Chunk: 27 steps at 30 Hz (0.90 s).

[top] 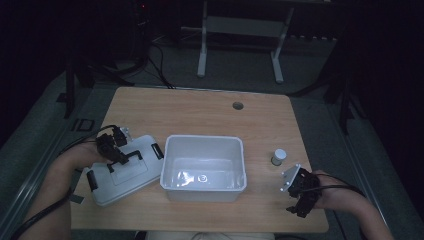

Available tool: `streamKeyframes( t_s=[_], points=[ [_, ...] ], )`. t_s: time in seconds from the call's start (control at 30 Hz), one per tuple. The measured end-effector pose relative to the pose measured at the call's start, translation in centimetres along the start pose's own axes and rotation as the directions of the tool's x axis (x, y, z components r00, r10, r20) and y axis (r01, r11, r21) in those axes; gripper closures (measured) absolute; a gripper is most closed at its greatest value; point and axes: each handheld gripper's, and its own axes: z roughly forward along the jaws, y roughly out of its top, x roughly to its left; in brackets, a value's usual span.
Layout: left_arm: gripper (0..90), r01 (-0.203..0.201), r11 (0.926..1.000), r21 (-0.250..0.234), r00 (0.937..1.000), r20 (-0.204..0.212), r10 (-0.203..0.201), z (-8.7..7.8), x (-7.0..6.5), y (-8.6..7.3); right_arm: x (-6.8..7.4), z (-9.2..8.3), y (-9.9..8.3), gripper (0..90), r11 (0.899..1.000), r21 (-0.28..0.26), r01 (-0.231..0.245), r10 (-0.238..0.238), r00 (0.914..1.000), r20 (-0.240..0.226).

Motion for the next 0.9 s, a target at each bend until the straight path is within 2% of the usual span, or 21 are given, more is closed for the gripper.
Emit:
streamKeyframes(
  t_s=[0.2,0.23,0.27,0.3,0.37,0.4,0.43,0.7,0.77,0.87,0.9],
  points=[
    [83.3,-0.011,0.9999,-0.013,0.9999,0.0,0.011,0.2,-0.1,0.0,-0.1,-0.1,0.1,11.3,1.0,0.001,0.001,-0.001,1.0,-0.003],
    [76.9,0.0,0.9998,-0.018,1.0,0.002,0.0,0.1,0.0,0.0,-0.1,-0.2,0.1,11.3,1.0,0.0,0.001,-0.001,1.0,-0.004],
    [76.9,0.008,0.9997,-0.025,1.0,0.004,-0.008,0.0,0.0,0.0,-0.1,-0.2,0.1,11.3,1.0,0.0,0.001,-0.001,1.0,-0.004],
    [68.9,0.021,0.9995,-0.026,0.9997,0.015,-0.02,-0.1,0.1,0.0,-0.1,-0.2,0.1,11.3,1.0,-0.002,0.004,-0.004,1.0,-0.004],
    [47.2,0.03,0.9993,-0.022,0.9995,-0.009,-0.03,-0.3,0.1,0.0,-0.1,-0.2,0.1,12.9,1.0,-0.008,0.006,-0.006,0.9998,-0.019],
    [47.2,0.038,0.999,-0.023,0.9992,-0.011,-0.039,-0.4,0.1,0.0,-0.1,-0.2,0.1,12.9,1.0,-0.008,0.006,-0.006,0.9998,-0.019],
    [42.0,0.038,0.999,-0.023,0.9992,-0.011,-0.039,-0.4,0.1,0.0,-0.1,-0.2,0.1,12.9,1.0,-0.008,0.006,-0.006,0.9998,-0.019],
    [32.7,0.034,0.9992,-0.022,0.9991,-0.023,-0.035,-1.2,-0.2,0.0,-0.9,-0.1,-0.5,12.6,0.999,0.003,-0.032,0.032,0.9979,-0.056],
    [32.7,0.034,0.999,-0.028,0.9992,-0.021,-0.035,-1.3,-0.3,0.0,-1.1,0.1,-0.5,11.1,1.0,-0.001,-0.03,0.03,0.9989,-0.036],
    [32.6,0.029,0.9992,-0.029,0.9993,-0.025,-0.029,-1.2,-0.4,0.0,-1.4,0.0,-0.6,11.0,0.999,-0.017,-0.043,0.042,0.9981,-0.046],
    [30.3,0.026,0.9995,-0.02,0.9994,-0.024,-0.026,-1.2,-0.4,0.0,-1.7,0.0,-0.5,11.0,0.999,-0.022,-0.042,0.042,0.9988,-0.026]
  ],
)
